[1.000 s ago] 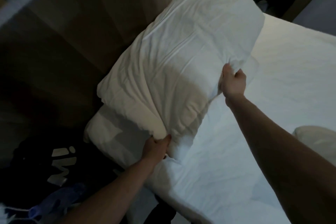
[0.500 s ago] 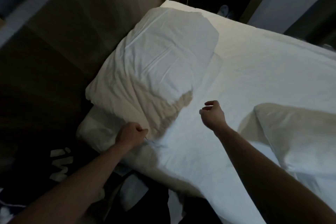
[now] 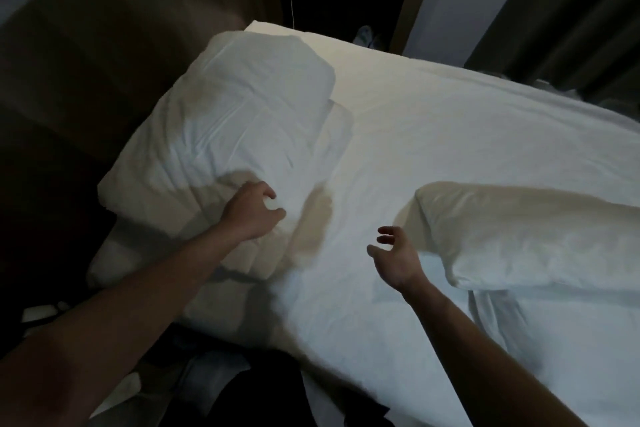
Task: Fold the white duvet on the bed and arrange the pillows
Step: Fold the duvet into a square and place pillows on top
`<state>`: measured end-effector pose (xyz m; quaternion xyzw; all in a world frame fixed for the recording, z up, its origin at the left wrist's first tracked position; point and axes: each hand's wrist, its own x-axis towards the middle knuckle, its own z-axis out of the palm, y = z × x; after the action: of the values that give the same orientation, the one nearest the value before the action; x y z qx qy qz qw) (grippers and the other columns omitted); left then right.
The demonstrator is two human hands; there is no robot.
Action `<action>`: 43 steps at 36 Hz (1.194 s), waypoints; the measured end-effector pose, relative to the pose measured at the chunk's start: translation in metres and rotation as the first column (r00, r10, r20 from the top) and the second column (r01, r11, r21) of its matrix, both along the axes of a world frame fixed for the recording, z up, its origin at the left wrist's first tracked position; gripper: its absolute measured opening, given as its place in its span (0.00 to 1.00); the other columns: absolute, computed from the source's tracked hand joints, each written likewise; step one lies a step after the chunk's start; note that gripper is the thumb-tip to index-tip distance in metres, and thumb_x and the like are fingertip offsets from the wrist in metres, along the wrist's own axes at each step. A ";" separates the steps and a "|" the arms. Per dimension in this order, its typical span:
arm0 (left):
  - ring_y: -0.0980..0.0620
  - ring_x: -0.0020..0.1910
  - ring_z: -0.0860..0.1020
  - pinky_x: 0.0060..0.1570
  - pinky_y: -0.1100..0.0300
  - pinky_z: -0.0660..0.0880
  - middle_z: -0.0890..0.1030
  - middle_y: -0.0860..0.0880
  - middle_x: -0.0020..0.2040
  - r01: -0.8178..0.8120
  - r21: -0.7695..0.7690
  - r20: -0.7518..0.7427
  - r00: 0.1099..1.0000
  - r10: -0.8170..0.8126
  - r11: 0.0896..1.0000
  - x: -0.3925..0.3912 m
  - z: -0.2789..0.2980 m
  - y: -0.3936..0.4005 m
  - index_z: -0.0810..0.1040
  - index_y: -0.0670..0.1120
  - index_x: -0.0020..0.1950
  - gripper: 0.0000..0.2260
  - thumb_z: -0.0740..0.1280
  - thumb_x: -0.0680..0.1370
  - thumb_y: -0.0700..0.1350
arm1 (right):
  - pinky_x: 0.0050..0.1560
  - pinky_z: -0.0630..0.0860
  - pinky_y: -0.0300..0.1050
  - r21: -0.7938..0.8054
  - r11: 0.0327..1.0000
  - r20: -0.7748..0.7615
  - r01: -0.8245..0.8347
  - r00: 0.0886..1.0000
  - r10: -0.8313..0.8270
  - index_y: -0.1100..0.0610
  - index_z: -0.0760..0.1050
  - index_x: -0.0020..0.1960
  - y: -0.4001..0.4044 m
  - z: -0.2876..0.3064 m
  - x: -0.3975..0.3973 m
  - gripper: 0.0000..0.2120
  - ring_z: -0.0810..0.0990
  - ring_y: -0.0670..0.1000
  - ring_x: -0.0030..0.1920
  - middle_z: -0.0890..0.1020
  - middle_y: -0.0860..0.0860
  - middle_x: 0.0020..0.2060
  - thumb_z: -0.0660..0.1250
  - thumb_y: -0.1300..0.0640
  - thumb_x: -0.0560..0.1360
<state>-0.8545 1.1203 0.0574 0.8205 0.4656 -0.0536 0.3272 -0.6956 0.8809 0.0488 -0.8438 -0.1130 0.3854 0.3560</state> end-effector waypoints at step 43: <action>0.39 0.45 0.78 0.42 0.52 0.69 0.80 0.44 0.42 0.318 0.589 0.070 0.896 -0.439 0.743 0.207 -0.136 0.226 0.68 0.49 0.39 0.11 0.61 0.79 0.52 | 0.68 0.68 0.51 0.134 0.991 0.080 0.005 0.997 -0.016 0.53 0.46 0.81 0.351 -0.232 0.149 0.38 0.71 0.64 0.69 0.70 0.61 0.71 0.64 0.49 0.79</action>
<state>-0.6476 1.3465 -0.0782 0.9583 0.2469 0.1047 0.0985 -0.5463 1.2319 -0.1834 -0.8334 -0.1484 0.3407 0.4090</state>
